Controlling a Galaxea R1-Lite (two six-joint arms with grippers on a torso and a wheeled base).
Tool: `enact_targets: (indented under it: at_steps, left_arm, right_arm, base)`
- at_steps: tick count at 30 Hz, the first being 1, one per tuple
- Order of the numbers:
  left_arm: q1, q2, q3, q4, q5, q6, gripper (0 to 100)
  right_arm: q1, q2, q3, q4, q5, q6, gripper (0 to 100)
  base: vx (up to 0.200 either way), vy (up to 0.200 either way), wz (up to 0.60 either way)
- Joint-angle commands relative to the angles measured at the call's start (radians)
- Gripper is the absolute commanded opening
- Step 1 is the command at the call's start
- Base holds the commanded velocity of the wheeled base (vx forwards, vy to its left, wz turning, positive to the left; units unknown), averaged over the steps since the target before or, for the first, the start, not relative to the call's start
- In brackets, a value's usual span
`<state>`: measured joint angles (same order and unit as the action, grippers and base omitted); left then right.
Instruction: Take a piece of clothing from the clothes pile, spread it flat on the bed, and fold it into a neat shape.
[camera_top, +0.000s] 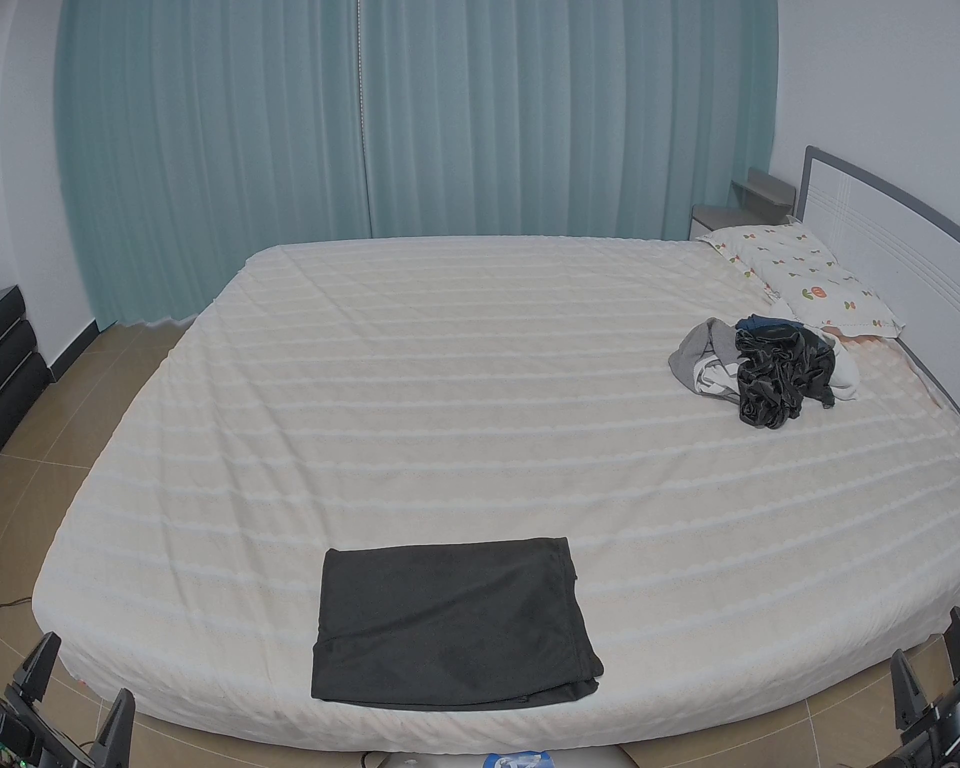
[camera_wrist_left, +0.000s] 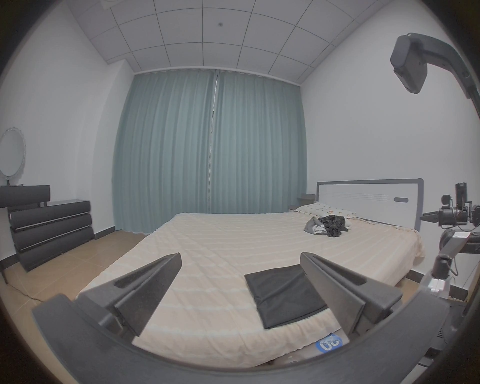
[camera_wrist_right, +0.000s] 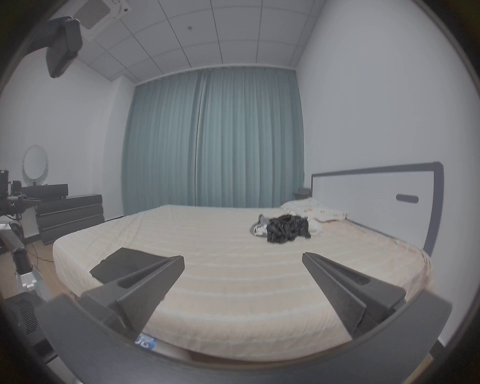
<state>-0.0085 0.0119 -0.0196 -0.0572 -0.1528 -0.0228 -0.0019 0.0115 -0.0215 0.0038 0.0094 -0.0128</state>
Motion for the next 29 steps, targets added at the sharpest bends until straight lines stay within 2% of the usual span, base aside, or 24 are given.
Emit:
enact_targets:
  at_steps: [1,3,4,5,29]
  left_arm:
    - [0.001,0.002,0.018,0.002,0.024,0.001,100]
    - [0.001,0.002,0.020,0.033,0.099,0.038,100]
    - [0.001,0.002,0.020,0.033,0.099,0.038,100]
    - [0.002,-0.003,0.020,0.071,0.148,0.035,100]
    - [0.001,-0.003,0.020,0.057,0.144,0.026,100]
  right_arm:
    - [-0.001,-0.008,0.017,0.007,-0.019,0.017,100]
    - [-0.003,-0.008,0.018,0.004,-0.029,0.019,100]
    - [-0.003,-0.008,0.018,0.004,-0.029,0.019,100]
    - [-0.001,-0.008,0.018,0.004,-0.028,0.010,100]
    - [0.005,-0.008,0.018,0.002,-0.012,0.016,100]
  base:
    - [0.000,0.000,0.00]
    - [0.000,0.000,0.00]
    - [0.000,0.000,0.00]
    - [0.000,0.000,0.00]
    - [0.000,0.000,0.00]
